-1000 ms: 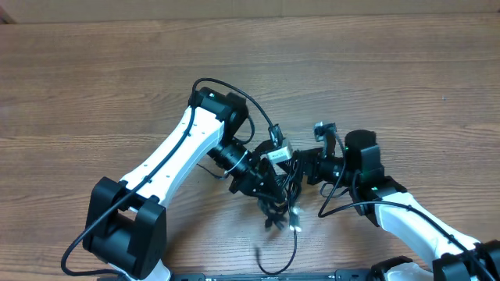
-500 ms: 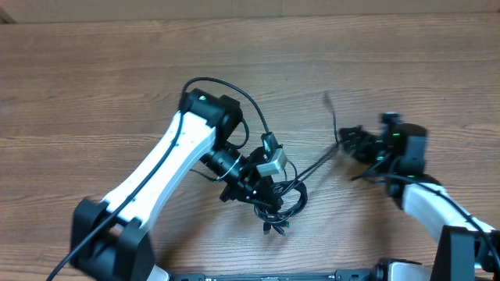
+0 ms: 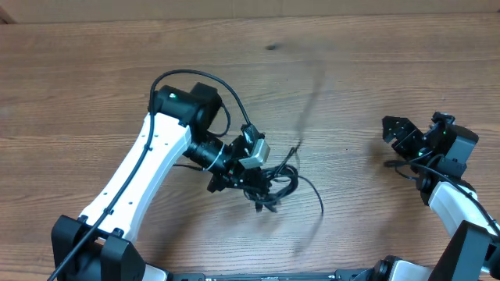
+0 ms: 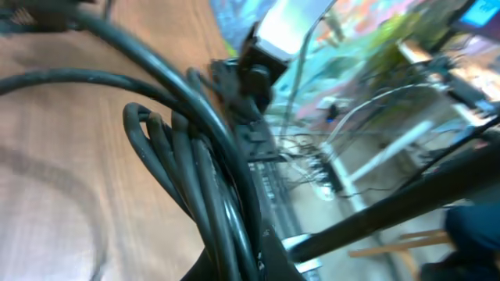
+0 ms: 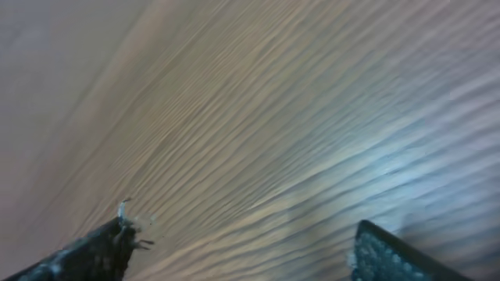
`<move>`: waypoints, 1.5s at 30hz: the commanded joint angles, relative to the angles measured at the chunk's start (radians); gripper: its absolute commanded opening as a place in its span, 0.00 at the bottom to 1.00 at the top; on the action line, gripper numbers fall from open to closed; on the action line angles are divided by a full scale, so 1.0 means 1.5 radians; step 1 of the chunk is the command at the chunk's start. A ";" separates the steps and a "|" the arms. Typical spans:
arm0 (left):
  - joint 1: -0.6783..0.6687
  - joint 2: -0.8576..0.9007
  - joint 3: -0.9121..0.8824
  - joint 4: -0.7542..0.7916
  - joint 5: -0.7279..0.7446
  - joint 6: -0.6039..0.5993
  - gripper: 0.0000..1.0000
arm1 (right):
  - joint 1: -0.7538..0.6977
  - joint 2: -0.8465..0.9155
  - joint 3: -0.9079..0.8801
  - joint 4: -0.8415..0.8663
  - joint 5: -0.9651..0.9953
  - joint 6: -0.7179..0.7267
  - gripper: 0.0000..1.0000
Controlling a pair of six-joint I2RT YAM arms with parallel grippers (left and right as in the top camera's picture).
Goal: Untangle cables
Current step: 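Bring the right gripper back toward the coil held by the left gripper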
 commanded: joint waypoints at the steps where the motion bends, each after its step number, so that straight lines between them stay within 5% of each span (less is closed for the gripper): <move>1: 0.001 0.002 0.010 0.028 0.001 0.011 0.04 | 0.002 0.004 0.014 0.011 -0.142 -0.003 0.93; 8: 0.004 0.013 0.010 0.130 -0.014 -0.110 0.05 | 0.007 0.004 0.014 0.053 -0.413 -0.003 0.98; 16: 0.004 0.013 0.010 0.209 -0.120 -0.298 0.04 | 0.055 0.004 0.014 0.052 -0.517 -0.008 1.00; 19: 0.004 0.013 0.010 0.212 -0.144 -0.303 0.04 | 0.095 0.004 0.014 0.055 -0.518 -0.013 1.00; 26: 0.004 0.013 0.010 0.251 -0.503 -0.582 0.04 | 0.214 0.004 0.014 0.057 -0.515 -0.016 1.00; 30: 0.004 0.013 0.010 0.254 -0.570 -0.601 0.04 | 0.257 0.004 0.014 0.055 -0.437 0.139 1.00; 36: 0.004 0.013 0.010 0.286 -0.569 -0.592 0.04 | 0.313 0.004 0.012 0.039 -0.283 0.562 1.00; 45: 0.003 0.013 0.010 0.271 -0.467 -0.443 0.04 | 0.453 0.006 0.013 0.200 -0.079 0.741 1.00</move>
